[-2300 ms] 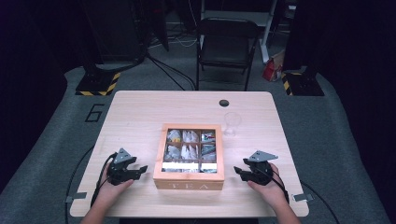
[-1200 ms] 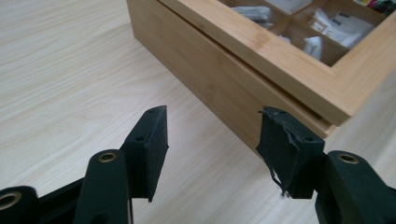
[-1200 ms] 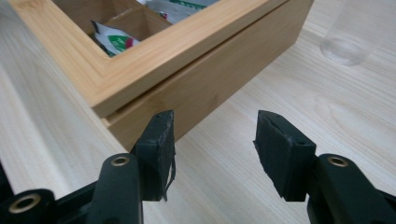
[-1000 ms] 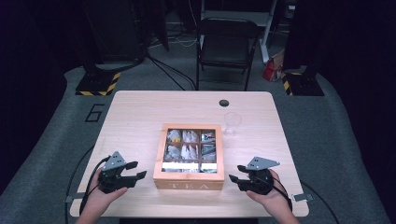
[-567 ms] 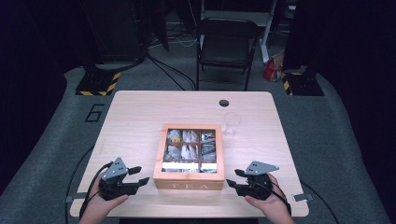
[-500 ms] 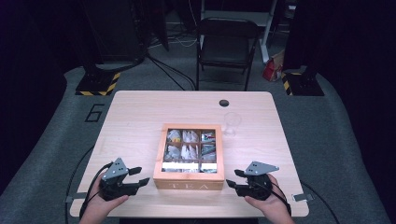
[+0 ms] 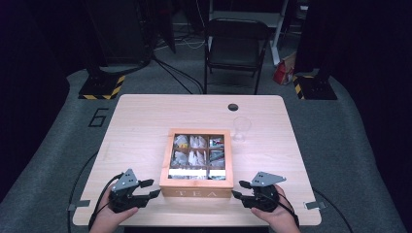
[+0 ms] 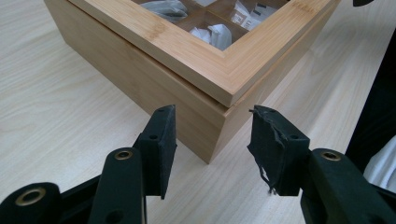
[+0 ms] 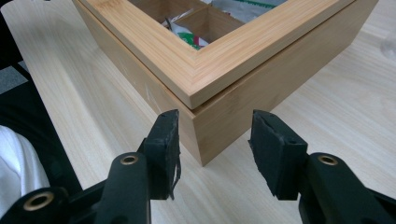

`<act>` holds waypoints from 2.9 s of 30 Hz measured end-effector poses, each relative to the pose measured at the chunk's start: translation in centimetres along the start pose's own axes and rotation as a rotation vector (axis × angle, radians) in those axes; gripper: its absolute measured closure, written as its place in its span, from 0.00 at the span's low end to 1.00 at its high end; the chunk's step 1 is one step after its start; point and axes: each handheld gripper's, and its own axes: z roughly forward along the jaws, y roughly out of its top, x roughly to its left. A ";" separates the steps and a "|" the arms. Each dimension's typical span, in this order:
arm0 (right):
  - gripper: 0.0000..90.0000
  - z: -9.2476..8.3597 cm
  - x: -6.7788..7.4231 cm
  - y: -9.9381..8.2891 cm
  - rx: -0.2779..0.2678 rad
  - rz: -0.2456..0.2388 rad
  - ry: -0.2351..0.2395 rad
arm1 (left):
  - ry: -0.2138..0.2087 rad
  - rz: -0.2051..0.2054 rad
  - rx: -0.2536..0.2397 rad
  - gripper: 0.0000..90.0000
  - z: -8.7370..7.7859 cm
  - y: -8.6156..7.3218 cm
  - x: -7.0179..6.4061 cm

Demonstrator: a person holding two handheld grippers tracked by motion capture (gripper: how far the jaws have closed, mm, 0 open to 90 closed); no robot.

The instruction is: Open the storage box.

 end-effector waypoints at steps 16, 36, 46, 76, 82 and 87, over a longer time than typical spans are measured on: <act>0.66 1.2 0.7 0.3 -0.008 -0.031 0.013 | -0.037 -0.002 0.003 0.62 1.5 0.2 -0.3; 0.68 1.2 0.8 0.5 -0.029 -0.025 0.012 | -0.002 0.008 -0.015 0.63 1.7 0.6 -0.6; 0.68 0.6 0.7 1.1 -0.049 0.003 0.027 | -0.002 -0.006 -0.033 0.63 1.1 1.4 -0.5; 0.60 -0.4 0.5 2.5 -0.107 -0.018 -0.018 | 0.024 -0.016 -0.049 0.62 0.3 3.3 -0.4; 0.58 -0.7 0.5 3.0 -0.114 -0.013 -0.033 | 0.051 0.006 -0.064 0.59 0.0 3.8 -0.6; 0.57 -1.0 0.4 3.8 -0.129 -0.023 -0.033 | 0.058 0.036 -0.069 0.58 -0.5 4.7 -0.6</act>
